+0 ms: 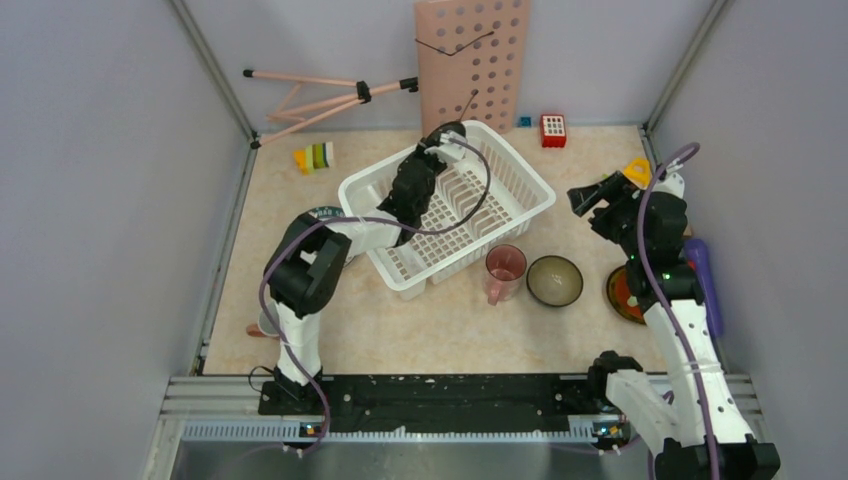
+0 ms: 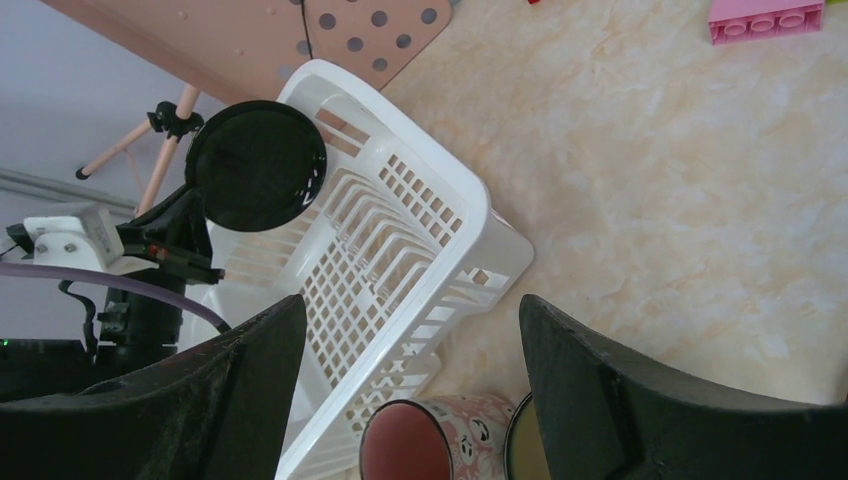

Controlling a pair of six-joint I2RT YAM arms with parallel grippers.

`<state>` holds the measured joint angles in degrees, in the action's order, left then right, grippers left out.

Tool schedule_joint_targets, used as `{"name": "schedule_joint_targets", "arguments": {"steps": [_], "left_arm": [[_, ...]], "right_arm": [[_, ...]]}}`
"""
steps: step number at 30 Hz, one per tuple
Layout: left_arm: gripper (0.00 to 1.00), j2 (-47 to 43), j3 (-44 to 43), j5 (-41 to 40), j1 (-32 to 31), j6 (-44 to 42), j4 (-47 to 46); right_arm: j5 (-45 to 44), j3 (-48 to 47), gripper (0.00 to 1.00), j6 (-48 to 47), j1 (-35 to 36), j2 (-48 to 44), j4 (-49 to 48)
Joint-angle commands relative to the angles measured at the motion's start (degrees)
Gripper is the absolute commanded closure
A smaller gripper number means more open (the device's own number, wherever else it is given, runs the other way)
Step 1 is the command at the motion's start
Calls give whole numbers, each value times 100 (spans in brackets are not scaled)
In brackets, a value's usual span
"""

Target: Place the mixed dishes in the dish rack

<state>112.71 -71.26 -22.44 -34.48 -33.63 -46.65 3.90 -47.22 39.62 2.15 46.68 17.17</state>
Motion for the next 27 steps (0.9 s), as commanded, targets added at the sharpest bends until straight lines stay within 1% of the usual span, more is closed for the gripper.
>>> {"name": "schedule_joint_targets", "arguments": {"steps": [1, 6, 8, 13, 17, 23, 24, 25, 26, 27], "left_arm": [[100, 95, -152, -38, -7, -157, -967], [100, 364, -110, -258, -53, -534, -1459], [100, 452, -116, -247, -60, -609, -1495], [100, 291, 53, 179, -70, -246, -1116], [100, 174, 199, 223, -75, -55, -994], [100, 78, 149, 439, -64, 198, -305], [100, 71, 87, 399, -64, 296, -138], [97, 79, -11, 266, -61, 423, 8], [93, 91, -149, 111, -61, 512, 237], [88, 91, -280, 69, -46, 575, 494]], "right_arm": [[29, 3, 23, 19, 62, 0, -226], [6, 19, 23, 7, 57, -58, -225], [-14, 20, 23, -2, 57, -89, -225], [-42, 2, 23, -20, 57, -71, -195], [-26, 20, 23, -7, 57, -73, -197], [-34, 11, 23, -6, 57, -54, -202], [-64, 7, 16, -6, 59, -48, -177], [-112, -16, 9, 1, 57, -34, -101], [-158, -36, 4, -2, 57, -10, -34], [-202, -59, 1, -13, 62, 7, 28]]}}
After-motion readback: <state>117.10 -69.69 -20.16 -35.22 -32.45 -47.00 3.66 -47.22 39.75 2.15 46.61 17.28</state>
